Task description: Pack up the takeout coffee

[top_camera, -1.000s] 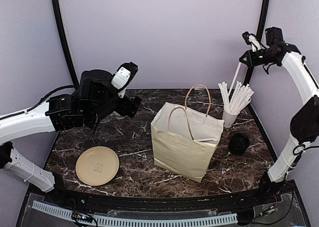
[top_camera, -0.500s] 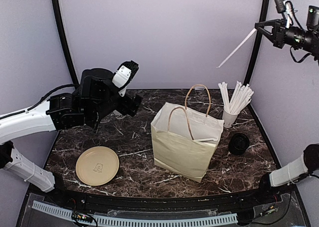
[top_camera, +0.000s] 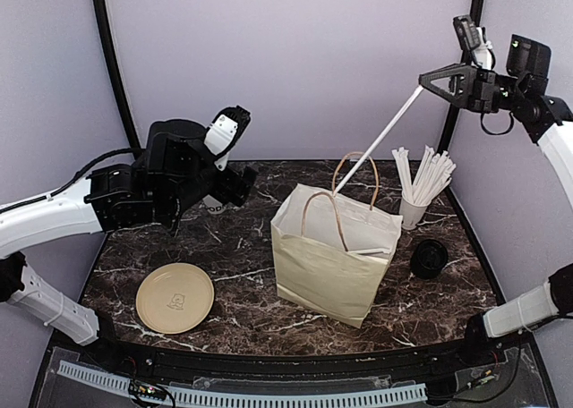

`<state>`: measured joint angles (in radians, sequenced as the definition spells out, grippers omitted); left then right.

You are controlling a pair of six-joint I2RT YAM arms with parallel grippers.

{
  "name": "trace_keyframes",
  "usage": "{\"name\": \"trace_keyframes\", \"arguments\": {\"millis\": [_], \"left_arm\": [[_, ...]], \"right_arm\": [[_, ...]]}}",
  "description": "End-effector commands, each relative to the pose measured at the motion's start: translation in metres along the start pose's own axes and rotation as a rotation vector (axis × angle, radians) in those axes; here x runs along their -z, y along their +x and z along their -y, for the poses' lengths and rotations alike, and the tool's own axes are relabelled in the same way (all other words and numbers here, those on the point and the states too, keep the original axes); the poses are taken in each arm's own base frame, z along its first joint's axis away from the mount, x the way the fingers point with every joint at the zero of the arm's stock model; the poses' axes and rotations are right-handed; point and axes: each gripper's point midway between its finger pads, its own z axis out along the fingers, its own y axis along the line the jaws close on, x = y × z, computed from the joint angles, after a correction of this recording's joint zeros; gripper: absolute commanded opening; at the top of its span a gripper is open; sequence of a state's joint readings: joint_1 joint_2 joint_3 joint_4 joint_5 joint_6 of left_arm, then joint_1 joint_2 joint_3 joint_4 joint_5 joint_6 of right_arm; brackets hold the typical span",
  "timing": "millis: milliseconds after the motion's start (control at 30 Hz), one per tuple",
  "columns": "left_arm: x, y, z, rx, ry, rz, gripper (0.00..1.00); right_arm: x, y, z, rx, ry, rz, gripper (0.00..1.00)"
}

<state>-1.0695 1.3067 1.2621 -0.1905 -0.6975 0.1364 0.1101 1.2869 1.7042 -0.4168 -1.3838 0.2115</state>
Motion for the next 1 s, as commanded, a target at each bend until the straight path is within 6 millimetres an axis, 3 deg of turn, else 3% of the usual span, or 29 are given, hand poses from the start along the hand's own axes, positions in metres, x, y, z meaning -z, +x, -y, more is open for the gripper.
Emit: {"name": "trace_keyframes", "arguments": {"millis": [0,167,267,400,600,800,967], "left_arm": [[0.002,-0.008,-0.005,0.004,-0.017,0.011,0.97],[0.002,-0.007,-0.007,-0.005,-0.024,0.007,0.97],[0.004,-0.007,-0.009,-0.008,-0.032,0.005,0.97],[0.006,-0.005,-0.013,-0.007,-0.043,0.003,0.97],[0.007,-0.002,-0.014,-0.011,-0.046,-0.002,0.97],[0.006,-0.003,-0.014,-0.023,-0.052,0.002,0.98],[0.002,-0.003,-0.01,-0.032,-0.046,0.001,0.98]], "right_arm": [[-0.008,0.0,-0.018,0.022,-0.093,-0.002,0.0],[-0.025,0.026,0.008,-0.017,-0.023,-0.025,0.0],[-0.047,0.051,0.019,0.061,0.086,-0.128,0.0],[-0.076,0.089,0.022,0.134,0.152,-0.232,0.0],[-0.103,0.131,0.027,0.131,0.159,-0.328,0.0],[-0.123,0.151,0.014,0.085,0.064,-0.342,0.0],[-0.136,0.144,0.013,0.128,0.06,-0.35,0.0]]}}
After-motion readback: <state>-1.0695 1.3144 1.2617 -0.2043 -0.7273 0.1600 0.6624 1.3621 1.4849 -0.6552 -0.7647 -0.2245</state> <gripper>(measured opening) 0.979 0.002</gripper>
